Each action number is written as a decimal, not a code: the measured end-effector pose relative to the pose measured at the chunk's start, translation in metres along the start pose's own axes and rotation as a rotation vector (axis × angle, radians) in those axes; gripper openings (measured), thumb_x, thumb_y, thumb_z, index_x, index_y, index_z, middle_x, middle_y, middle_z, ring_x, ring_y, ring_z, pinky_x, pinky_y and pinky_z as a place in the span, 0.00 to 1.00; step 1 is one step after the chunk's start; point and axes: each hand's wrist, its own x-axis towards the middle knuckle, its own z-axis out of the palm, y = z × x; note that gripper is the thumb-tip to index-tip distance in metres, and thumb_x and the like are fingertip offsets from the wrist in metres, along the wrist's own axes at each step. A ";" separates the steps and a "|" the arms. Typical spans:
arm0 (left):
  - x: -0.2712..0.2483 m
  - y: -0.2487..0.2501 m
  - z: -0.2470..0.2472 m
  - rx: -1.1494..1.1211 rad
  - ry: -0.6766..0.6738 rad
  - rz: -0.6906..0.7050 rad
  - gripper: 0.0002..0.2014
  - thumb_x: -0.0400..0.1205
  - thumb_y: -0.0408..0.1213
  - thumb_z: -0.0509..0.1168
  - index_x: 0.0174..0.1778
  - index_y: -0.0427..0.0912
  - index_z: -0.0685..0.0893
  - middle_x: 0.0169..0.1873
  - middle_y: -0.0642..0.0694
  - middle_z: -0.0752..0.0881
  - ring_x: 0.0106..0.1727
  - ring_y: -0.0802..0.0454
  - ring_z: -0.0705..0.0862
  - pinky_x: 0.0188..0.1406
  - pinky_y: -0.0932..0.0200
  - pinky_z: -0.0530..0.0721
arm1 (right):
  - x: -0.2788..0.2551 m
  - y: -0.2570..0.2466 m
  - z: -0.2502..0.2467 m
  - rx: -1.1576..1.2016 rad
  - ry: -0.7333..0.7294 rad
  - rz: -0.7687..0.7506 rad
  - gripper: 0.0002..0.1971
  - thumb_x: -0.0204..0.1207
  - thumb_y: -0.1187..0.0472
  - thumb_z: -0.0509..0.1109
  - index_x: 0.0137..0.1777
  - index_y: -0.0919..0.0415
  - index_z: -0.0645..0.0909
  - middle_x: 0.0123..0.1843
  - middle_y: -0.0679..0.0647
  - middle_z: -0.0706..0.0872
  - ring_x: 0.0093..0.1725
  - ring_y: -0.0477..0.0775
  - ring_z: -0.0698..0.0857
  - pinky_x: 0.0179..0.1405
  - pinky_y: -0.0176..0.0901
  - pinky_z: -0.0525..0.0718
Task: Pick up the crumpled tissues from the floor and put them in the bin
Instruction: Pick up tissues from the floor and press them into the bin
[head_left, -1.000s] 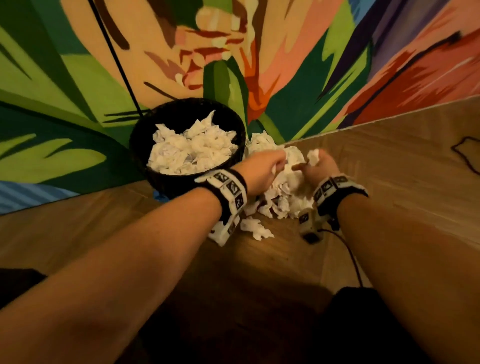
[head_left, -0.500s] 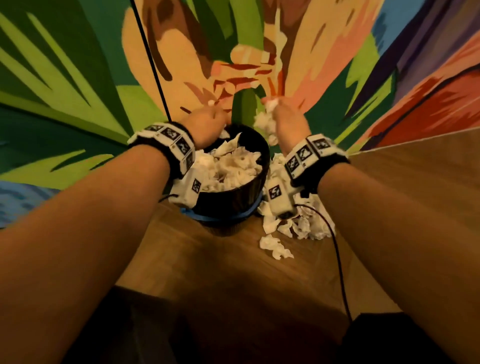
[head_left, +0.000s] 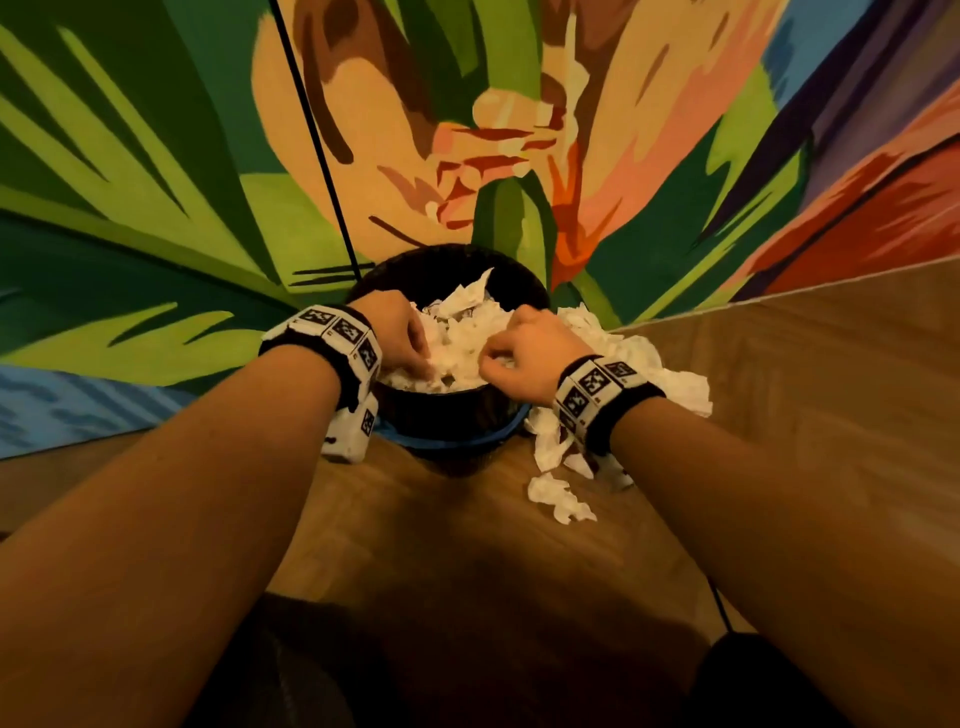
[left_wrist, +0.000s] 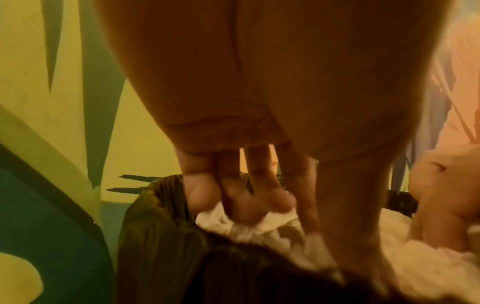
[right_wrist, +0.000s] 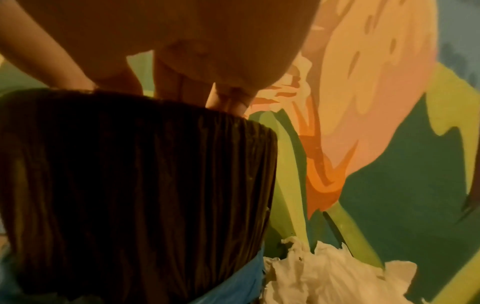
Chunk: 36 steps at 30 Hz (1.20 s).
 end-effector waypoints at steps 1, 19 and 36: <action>0.000 0.000 0.003 0.018 -0.025 -0.024 0.12 0.66 0.51 0.82 0.33 0.48 0.92 0.32 0.55 0.89 0.37 0.58 0.86 0.34 0.61 0.82 | -0.002 -0.002 0.001 -0.022 -0.016 -0.039 0.20 0.74 0.43 0.58 0.45 0.51 0.89 0.45 0.55 0.83 0.50 0.56 0.78 0.52 0.53 0.80; 0.004 0.015 0.041 0.222 -0.184 -0.174 0.33 0.82 0.64 0.54 0.69 0.40 0.79 0.67 0.36 0.81 0.61 0.41 0.80 0.47 0.57 0.72 | -0.011 -0.005 0.011 -0.362 -0.093 -0.196 0.31 0.82 0.41 0.37 0.48 0.48 0.83 0.40 0.53 0.88 0.50 0.56 0.82 0.78 0.58 0.61; -0.014 0.067 -0.041 0.253 0.169 0.037 0.16 0.74 0.56 0.74 0.34 0.47 0.82 0.32 0.50 0.83 0.35 0.52 0.80 0.31 0.58 0.76 | -0.009 0.016 -0.026 0.071 0.360 -0.141 0.19 0.84 0.47 0.55 0.55 0.54 0.86 0.52 0.54 0.78 0.54 0.57 0.77 0.54 0.54 0.75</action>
